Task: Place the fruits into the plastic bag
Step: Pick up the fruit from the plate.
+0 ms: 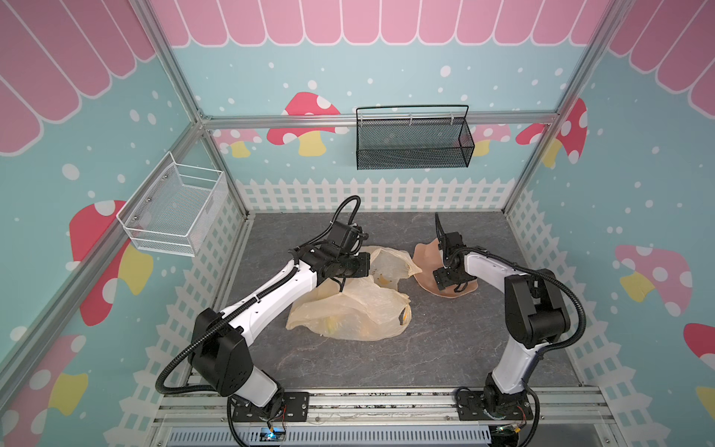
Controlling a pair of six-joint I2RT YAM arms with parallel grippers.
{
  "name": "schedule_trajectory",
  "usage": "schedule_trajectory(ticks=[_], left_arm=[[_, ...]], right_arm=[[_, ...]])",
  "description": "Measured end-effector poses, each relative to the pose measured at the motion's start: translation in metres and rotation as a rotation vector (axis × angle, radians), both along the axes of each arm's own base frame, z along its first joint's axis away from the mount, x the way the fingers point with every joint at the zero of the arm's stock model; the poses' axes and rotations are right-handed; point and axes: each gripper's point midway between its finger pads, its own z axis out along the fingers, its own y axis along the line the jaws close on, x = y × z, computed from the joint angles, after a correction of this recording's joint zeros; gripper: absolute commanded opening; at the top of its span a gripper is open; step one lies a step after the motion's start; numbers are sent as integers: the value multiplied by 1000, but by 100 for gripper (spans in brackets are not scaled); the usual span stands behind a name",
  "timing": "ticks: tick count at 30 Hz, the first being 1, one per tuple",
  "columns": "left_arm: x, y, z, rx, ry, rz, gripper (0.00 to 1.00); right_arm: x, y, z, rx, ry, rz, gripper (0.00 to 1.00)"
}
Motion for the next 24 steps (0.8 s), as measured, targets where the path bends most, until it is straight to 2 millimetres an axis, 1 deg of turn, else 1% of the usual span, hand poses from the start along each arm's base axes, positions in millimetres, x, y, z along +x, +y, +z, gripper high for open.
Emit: schedule_trajectory(ticks=[4,6,10,13,15,19,21,24], left_arm=[[0,1,0,4,-1,3,0],[0,1,-1,5,-1,4,0],[0,2,-1,8,-1,6,0],[0,2,-1,10,0,7,0],[1,2,-1,10,-1,8,0],[1,2,-1,11,-2,9,0],[1,2,-1,11,-2,9,0],[1,2,-1,12,-2,9,0]], right_arm=[[12,1,4,0,-23,-1,84],[18,2,4,0,-33,1,81],[26,2,0,-2,-33,7,70],[27,1,-6,0,-25,1,66],[28,1,-6,6,-28,0,63],[29,1,-7,19,-29,-8,61],[29,1,-7,25,-28,-12,56],[28,2,-3,37,-35,-18,52]])
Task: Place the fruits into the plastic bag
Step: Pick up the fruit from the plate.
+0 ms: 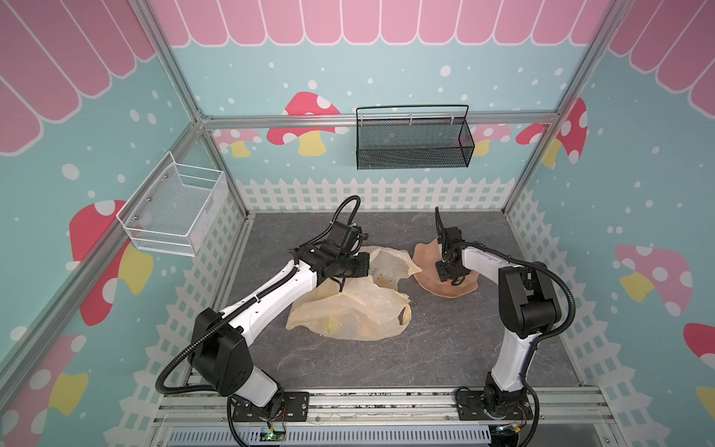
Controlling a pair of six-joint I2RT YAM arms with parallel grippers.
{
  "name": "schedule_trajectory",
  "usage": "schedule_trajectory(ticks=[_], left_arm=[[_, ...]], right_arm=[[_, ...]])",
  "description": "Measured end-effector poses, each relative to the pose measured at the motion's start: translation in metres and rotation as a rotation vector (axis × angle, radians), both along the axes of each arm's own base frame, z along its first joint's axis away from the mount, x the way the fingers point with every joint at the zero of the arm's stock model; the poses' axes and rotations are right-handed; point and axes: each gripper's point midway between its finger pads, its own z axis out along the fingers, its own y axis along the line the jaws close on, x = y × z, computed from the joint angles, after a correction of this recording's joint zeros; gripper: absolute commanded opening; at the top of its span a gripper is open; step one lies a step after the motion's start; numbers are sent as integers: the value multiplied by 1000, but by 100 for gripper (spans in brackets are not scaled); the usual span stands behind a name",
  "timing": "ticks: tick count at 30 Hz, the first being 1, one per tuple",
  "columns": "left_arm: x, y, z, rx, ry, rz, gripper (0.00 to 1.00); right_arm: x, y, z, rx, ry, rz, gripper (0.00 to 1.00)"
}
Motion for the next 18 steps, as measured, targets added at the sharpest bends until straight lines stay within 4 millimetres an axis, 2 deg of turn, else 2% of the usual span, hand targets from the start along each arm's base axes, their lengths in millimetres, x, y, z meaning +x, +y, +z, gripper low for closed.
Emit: schedule_trajectory(ticks=[3,6,8,13,18], left_arm=[[0,0,0,1,-1,1,0],[0,0,0,2,-1,2,0],[0,0,0,2,-1,2,0],[0,0,0,2,-1,2,0],[-1,1,-1,3,1,2,0]], right_arm=[[1,2,16,18,-32,-5,51],[4,6,47,55,-98,-5,51],[11,10,76,90,-169,-4,51],[20,20,170,188,-399,3,49],[8,20,256,262,-627,9,47]])
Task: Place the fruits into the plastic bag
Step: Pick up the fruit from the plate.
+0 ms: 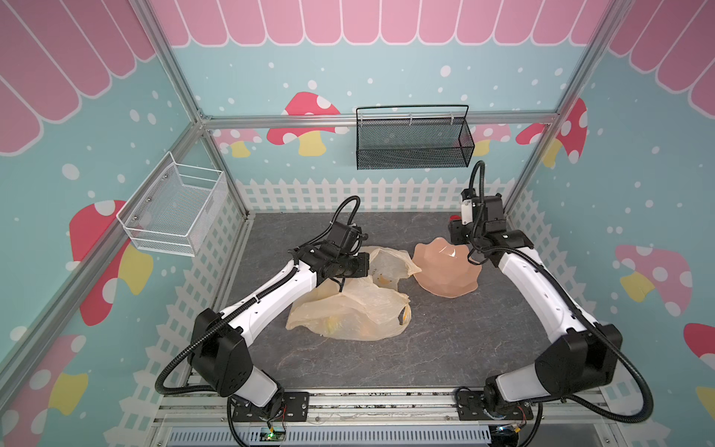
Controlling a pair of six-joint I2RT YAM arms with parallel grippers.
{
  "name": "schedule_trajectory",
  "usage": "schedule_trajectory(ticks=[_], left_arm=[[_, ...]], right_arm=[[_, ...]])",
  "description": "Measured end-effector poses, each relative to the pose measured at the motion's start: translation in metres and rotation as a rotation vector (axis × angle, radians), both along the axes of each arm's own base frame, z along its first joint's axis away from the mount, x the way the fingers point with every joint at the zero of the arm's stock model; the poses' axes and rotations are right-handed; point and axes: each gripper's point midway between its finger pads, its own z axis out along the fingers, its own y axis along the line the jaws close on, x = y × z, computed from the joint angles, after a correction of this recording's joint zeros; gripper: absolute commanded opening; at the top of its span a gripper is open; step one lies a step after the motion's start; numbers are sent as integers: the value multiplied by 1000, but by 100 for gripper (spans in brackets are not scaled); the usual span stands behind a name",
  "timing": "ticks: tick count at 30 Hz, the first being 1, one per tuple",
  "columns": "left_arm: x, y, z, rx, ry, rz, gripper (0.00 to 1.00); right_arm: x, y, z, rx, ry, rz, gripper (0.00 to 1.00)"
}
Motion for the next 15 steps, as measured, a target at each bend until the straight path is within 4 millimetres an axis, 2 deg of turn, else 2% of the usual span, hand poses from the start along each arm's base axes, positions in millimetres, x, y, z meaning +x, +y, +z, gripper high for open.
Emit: schedule_trajectory(ticks=[4,7,10,15], left_arm=[[-1,1,1,-2,-3,0,0],[-1,1,2,-3,-5,0,0],[-1,1,2,-3,-5,0,0],[-1,1,2,-4,-4,0,0]], right_arm=[[-18,-4,56,36,-162,-5,49],[-26,-6,78,50,-224,-3,49],[-28,-5,78,53,-229,0,48],[-28,0,56,67,-179,24,48]])
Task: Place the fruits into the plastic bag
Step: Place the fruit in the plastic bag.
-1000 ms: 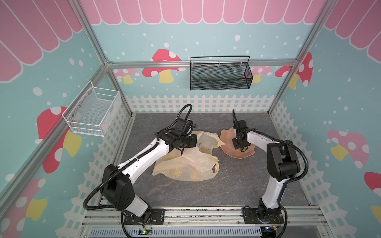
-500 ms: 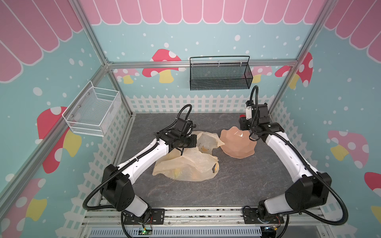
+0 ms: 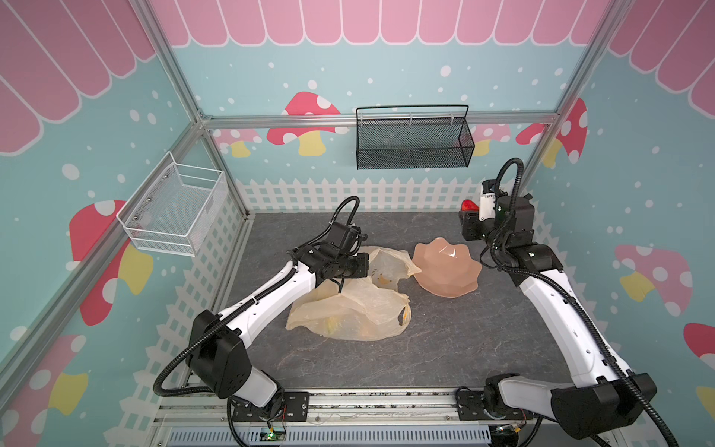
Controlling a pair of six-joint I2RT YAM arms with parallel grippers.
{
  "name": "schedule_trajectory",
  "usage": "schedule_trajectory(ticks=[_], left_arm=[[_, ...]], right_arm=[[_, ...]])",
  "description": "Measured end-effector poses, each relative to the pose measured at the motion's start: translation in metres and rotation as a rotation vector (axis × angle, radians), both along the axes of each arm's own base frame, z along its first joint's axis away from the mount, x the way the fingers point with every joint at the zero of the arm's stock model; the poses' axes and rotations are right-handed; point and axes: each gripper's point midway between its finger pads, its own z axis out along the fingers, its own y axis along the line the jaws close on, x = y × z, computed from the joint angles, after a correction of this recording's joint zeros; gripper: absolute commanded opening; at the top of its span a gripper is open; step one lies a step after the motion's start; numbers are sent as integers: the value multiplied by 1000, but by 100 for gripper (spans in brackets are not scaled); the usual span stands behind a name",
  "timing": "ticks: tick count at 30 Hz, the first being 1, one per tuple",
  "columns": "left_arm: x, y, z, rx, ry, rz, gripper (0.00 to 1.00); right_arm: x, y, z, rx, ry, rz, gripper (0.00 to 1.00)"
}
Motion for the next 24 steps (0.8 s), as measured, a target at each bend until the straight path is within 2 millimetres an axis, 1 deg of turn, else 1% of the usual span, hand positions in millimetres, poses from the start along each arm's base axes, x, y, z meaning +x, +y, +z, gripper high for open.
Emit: schedule_trajectory(ticks=[3,6,9,12,15,21,23,24], left_arm=[[0,0,0,0,0,0,0],[0,0,0,0,0,0,0],[0,0,0,0,0,0,0],[0,0,0,0,0,0,0],[0,0,0,0,0,0,0],[0,0,0,0,0,0,0],[0,0,0,0,0,0,0],[0,0,0,0,0,0,0]], right_arm=[[-1,8,-8,33,21,37,48],[-4,22,-13,97,30,106,48],[-10,45,-18,196,37,216,48],[-17,69,-24,305,51,338,44],[-23,86,-29,380,83,426,44],[-33,102,-30,454,103,526,43],[-36,107,-36,479,119,552,43],[-38,109,-42,491,135,560,43]])
